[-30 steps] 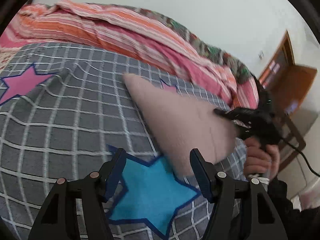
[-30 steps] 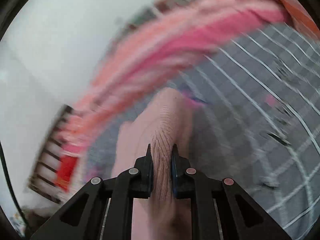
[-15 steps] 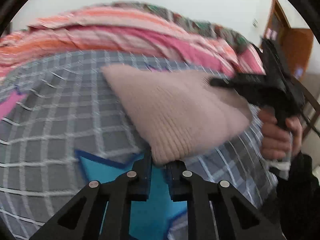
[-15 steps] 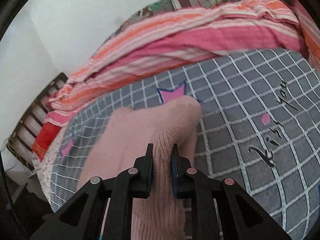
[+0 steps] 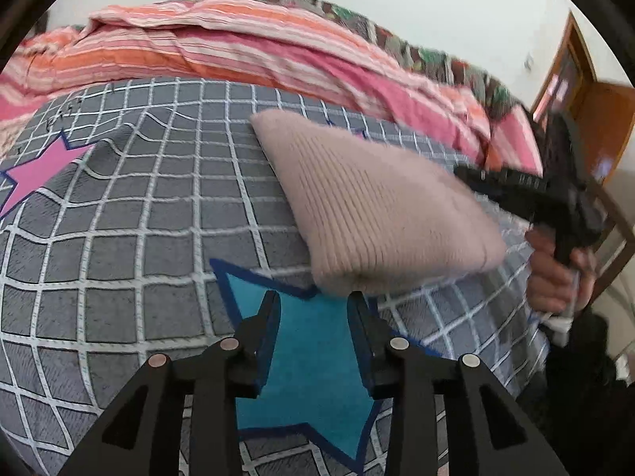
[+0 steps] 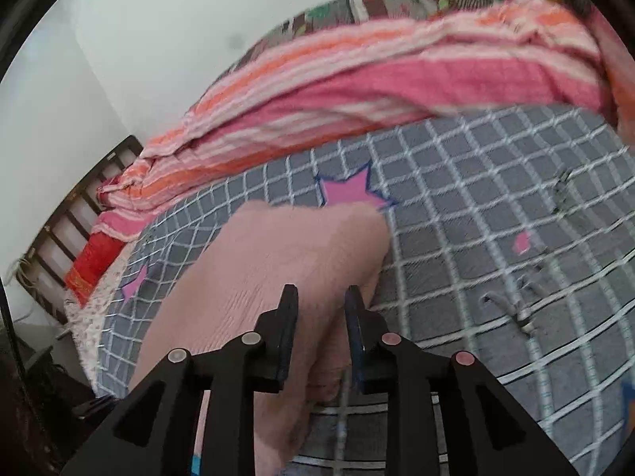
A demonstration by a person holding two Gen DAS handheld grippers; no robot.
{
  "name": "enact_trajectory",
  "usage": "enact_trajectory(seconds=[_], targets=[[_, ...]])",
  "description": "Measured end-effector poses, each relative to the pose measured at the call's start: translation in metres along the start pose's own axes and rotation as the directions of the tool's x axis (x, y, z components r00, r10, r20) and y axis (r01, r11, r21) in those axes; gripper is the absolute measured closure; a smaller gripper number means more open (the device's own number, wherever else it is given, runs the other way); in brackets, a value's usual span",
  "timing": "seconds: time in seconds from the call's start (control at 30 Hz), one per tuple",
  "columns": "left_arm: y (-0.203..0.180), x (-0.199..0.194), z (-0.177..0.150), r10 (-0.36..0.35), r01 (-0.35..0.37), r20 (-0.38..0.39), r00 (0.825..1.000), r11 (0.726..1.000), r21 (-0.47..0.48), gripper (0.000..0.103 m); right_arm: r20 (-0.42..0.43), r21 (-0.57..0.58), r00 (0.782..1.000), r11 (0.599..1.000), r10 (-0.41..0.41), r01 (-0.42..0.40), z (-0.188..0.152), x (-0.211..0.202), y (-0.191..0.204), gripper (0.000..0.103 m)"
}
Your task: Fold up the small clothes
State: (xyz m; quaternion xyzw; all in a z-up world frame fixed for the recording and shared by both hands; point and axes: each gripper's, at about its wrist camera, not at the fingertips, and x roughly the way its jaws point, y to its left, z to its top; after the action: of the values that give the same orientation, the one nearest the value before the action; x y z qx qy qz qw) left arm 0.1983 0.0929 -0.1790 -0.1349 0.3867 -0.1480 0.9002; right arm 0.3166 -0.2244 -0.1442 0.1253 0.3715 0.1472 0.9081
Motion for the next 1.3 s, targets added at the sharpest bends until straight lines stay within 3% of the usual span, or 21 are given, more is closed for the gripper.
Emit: enact_trajectory(seconds=[0.1,0.3,0.47,0.53,0.6,0.73,0.83,0.93,1.07,1.3], targets=[[0.003,-0.001,0.02,-0.038,0.039,0.024,0.999,0.999,-0.024,0.064,-0.026,0.007,0.999,1.0,0.02,-0.019,0.003,0.009,0.001,0.079],[-0.01,0.001,0.053,-0.088,0.087,0.054,0.995,0.996,0.023,0.064,-0.054,0.019,0.998,0.999,0.036,-0.035,0.002,0.032,0.009,0.076],[-0.016,0.0,0.054,-0.118,0.116,0.032,0.993,0.992,0.048,0.064,-0.06,0.017,0.998,1.0,0.011,-0.01,0.004,0.045,0.005,0.081],[-0.016,-0.006,0.05,-0.186,0.184,0.033,0.982,0.982,0.041,0.063,-0.061,0.013,0.998,1.0,0.007,-0.006,0.003,0.049,0.005,0.081],[-0.016,-0.015,0.044,-0.237,0.235,0.051,0.97,0.971,0.041,0.051,-0.062,0.014,0.998,1.0,0.022,-0.021,0.002,0.049,0.004,0.081],[-0.026,-0.01,0.047,-0.165,0.161,0.078,0.983,0.985,0.057,0.049,-0.051,0.003,0.999,1.0,0.013,-0.013,-0.001,0.048,0.008,0.081],[-0.038,0.015,0.06,-0.021,0.015,0.069,0.997,0.996,0.091,0.049,-0.046,-0.022,0.999,1.0,-0.007,0.006,-0.001,0.045,0.012,0.081],[-0.043,0.043,0.053,0.112,-0.113,0.016,0.994,0.985,0.133,0.047,-0.039,-0.03,0.999,0.999,-0.011,0.009,0.0,0.039,0.011,0.081],[-0.035,0.061,0.036,0.105,-0.099,-0.064,0.992,0.991,0.094,0.046,-0.034,-0.071,0.999,0.997,-0.023,0.021,0.0,0.033,0.012,0.081],[-0.022,0.049,0.069,0.027,-0.027,-0.012,1.0,1.0,0.0,0.046,-0.018,-0.09,1.0,0.996,-0.025,0.024,0.005,0.025,0.009,0.081]])
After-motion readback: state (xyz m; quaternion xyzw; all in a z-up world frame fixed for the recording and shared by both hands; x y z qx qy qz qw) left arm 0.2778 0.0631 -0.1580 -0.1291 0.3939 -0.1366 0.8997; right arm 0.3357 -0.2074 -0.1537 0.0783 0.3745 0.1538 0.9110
